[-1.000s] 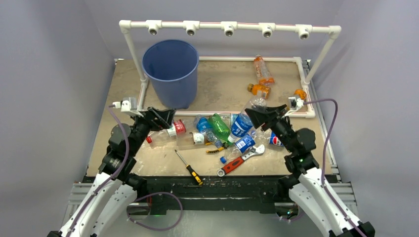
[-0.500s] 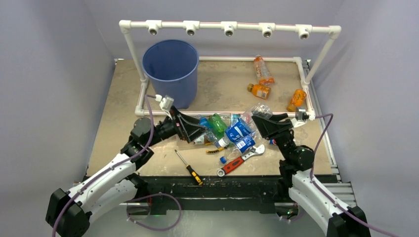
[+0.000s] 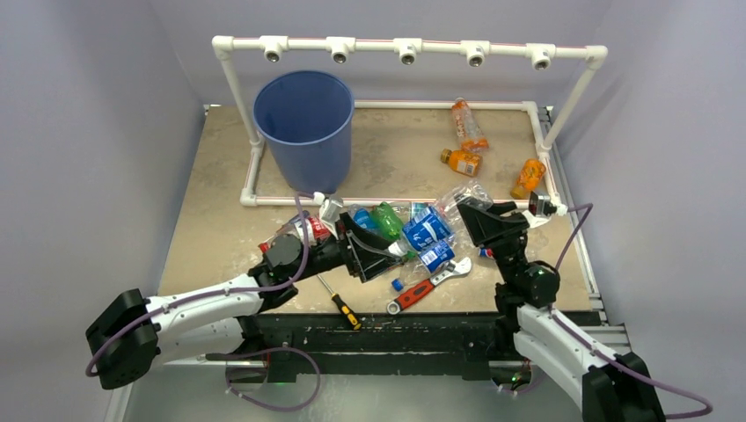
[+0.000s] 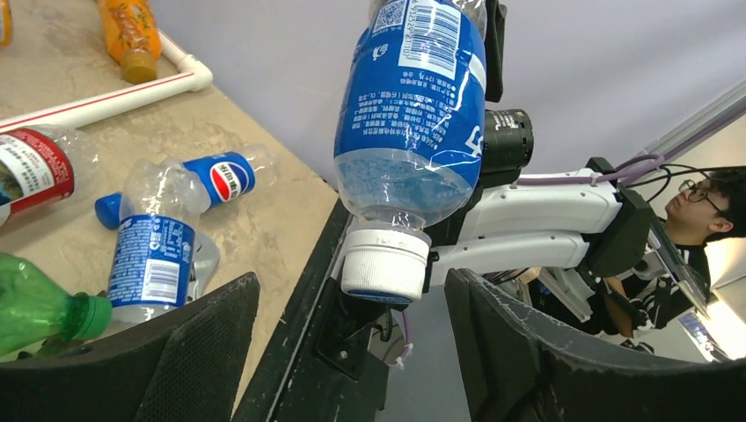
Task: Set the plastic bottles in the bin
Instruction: Pick up the plastic bottle at the center of the board.
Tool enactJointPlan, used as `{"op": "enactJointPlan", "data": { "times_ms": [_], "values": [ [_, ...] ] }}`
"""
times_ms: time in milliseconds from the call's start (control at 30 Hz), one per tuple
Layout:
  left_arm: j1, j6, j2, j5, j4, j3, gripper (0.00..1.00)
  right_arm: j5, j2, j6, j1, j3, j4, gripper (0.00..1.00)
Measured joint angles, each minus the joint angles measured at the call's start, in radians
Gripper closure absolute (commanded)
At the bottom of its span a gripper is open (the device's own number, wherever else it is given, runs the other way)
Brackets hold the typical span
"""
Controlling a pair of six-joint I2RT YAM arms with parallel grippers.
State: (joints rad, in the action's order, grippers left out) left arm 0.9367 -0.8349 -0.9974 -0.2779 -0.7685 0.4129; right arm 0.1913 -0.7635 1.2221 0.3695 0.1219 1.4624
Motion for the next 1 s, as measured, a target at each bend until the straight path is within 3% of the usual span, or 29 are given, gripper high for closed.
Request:
{"op": "enactJointPlan", "data": {
  "times_ms": [467,700,800,833,933,1000],
  "values": [
    [0.070,0.045,-0.057,0.086,-0.085,0.029,0.39,-0.016,0.050,-0.002,0.003,0.000,-0.018,0.73],
    [0.090,0.054,-0.086,0.083,-0.112,0.060,0.82,-0.017,0.050,-0.001,0.003,-0.005,-0.023,0.73],
    [0.094,0.068,-0.087,0.071,-0.124,0.063,0.96,-0.017,0.054,0.006,0.003,-0.005,-0.026,0.70],
    [0.094,0.069,-0.087,0.067,-0.124,0.063,1.00,-0.016,0.059,0.005,0.003,-0.005,-0.028,0.64],
    [0.094,0.076,-0.081,0.068,-0.114,0.063,1.00,-0.013,0.080,0.002,0.003,-0.005,-0.051,0.29],
    [0.096,0.087,-0.062,0.067,-0.088,0.063,1.00,-0.001,0.100,-0.008,0.003,-0.004,-0.078,0.14]
  ]
}}
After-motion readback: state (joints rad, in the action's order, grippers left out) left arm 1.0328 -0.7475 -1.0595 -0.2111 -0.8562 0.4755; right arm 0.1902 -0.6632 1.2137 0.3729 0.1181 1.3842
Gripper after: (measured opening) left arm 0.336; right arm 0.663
